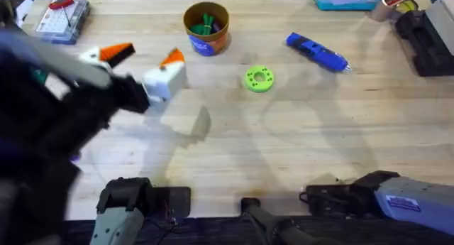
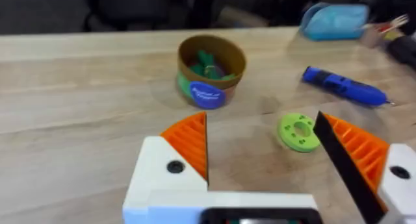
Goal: Pick up the gripper from the table and insert it into the empty holder that is missing its gripper. Then pick up a screw, insert it into the mounting hole, and use the screwdriver to tighten it. Finally, clean up the table by picking up the vegetable and placing it into the bucket.
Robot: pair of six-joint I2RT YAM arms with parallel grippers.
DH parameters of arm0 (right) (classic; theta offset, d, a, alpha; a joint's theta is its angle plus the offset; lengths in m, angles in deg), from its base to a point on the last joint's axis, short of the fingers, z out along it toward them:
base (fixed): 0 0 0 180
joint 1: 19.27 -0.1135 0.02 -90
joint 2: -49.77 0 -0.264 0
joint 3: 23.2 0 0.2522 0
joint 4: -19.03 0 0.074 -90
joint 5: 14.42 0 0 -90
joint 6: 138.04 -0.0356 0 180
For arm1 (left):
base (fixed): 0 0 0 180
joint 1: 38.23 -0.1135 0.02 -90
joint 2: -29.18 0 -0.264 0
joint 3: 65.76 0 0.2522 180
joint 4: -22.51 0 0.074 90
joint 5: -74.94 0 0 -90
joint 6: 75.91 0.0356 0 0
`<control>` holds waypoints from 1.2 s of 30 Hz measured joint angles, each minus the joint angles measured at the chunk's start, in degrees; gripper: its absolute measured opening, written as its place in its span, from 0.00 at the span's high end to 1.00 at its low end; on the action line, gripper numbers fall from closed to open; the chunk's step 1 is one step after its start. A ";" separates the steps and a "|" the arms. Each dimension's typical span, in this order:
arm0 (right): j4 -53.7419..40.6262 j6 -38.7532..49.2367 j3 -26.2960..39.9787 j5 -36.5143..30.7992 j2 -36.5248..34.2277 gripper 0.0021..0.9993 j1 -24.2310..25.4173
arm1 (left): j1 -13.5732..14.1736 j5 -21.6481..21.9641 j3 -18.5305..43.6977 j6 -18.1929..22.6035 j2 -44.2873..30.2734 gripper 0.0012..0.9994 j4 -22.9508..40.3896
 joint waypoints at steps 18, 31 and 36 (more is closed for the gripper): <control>-17.84 -13.65 -3.96 15.97 2.51 0.00 -1.71 | -4.95 7.53 14.21 6.00 -32.27 0.01 12.34; -6.67 -21.76 -27.86 19.26 10.26 0.00 -1.53 | -2.64 12.28 15.78 6.23 -48.03 0.01 14.25; -7.94 -22.68 -29.63 19.47 11.03 0.00 -1.53 | -1.57 12.47 15.79 6.30 -53.99 0.01 14.28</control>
